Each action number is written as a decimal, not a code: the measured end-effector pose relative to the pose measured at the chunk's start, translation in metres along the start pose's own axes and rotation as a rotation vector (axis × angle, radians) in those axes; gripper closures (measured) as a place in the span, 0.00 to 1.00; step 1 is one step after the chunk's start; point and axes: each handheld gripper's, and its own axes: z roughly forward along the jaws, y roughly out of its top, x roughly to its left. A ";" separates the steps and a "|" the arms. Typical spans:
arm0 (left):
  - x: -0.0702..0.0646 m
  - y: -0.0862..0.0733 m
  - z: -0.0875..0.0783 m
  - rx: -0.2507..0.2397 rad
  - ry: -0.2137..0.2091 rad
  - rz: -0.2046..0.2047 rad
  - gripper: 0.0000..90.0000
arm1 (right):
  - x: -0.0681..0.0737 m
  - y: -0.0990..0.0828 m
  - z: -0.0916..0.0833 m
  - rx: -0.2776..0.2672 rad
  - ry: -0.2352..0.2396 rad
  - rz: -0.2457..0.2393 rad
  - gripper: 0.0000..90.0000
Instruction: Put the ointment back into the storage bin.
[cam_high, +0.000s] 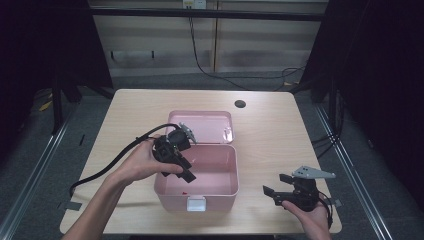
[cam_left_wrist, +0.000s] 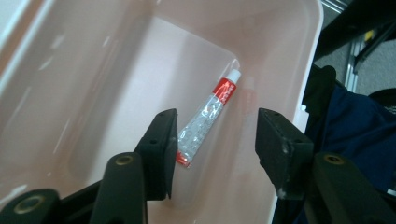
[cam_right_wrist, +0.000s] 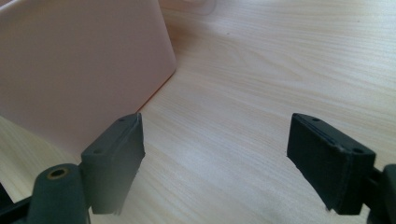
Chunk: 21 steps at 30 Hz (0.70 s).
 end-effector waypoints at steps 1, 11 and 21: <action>0.001 -0.001 -0.003 0.006 0.008 0.006 0.54 | 0.000 0.000 0.000 0.000 0.000 0.000 0.21; -0.004 -0.009 -0.020 -0.044 0.037 0.012 0.50 | 0.000 0.000 0.000 -0.001 0.001 -0.001 0.21; 0.001 -0.031 -0.040 -0.087 0.061 -0.017 0.47 | 0.000 0.000 0.000 0.002 0.001 0.003 0.21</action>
